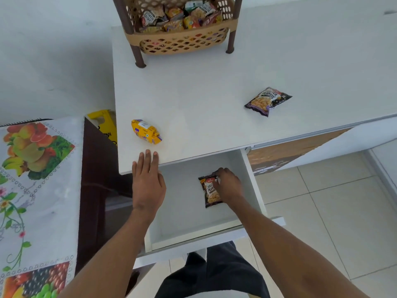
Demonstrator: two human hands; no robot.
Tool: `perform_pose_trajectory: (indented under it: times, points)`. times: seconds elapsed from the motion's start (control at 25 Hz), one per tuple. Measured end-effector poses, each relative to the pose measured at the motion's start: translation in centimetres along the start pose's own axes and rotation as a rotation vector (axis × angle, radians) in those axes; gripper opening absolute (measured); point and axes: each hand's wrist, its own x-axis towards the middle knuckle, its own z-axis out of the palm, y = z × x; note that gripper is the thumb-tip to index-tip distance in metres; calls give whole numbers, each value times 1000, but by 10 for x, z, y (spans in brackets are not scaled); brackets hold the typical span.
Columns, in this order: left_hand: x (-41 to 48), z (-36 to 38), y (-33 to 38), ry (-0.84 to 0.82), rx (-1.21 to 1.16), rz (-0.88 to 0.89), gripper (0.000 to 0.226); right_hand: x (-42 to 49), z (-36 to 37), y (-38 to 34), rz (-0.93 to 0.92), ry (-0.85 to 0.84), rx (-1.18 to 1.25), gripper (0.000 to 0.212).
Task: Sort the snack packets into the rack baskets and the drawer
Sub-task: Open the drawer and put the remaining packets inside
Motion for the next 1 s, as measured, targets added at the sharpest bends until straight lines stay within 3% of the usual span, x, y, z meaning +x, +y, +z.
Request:
perform_pose_trajectory:
  times: [0.04, 0.24, 0.32, 0.4, 0.52, 0.6, 0.72, 0.84, 1.0]
  points:
    - [-1, 1, 0, -4, 12, -2, 60, -5, -17, -6, -63, 52, 10, 17]
    - [0, 3, 3, -15, 45, -21, 58, -9, -119, -15, -169, 562, 235, 19]
    - [0, 4, 4, -15, 46, -18, 59, 9, -162, -8, -17, 672, 421, 16]
    - [1, 5, 5, -16, 46, -24, 60, 42, -198, 5, 268, 747, 684, 27]
    - [1, 5, 5, -9, 52, -30, 61, 89, -230, 31, 635, 563, 969, 70]
    - [1, 6, 6, -3, 42, -31, 61, 113, -233, 44, 705, 408, 968, 86]
    - [2, 7, 5, 17, 35, -24, 60, 140, -231, 50, 766, 335, 880, 102]
    - [2, 8, 3, 30, 37, -10, 58, 159, -231, 50, 755, 290, 841, 97]
    - [2, 10, 4, 41, 31, -11, 58, 170, -229, 51, 687, 271, 1004, 69]
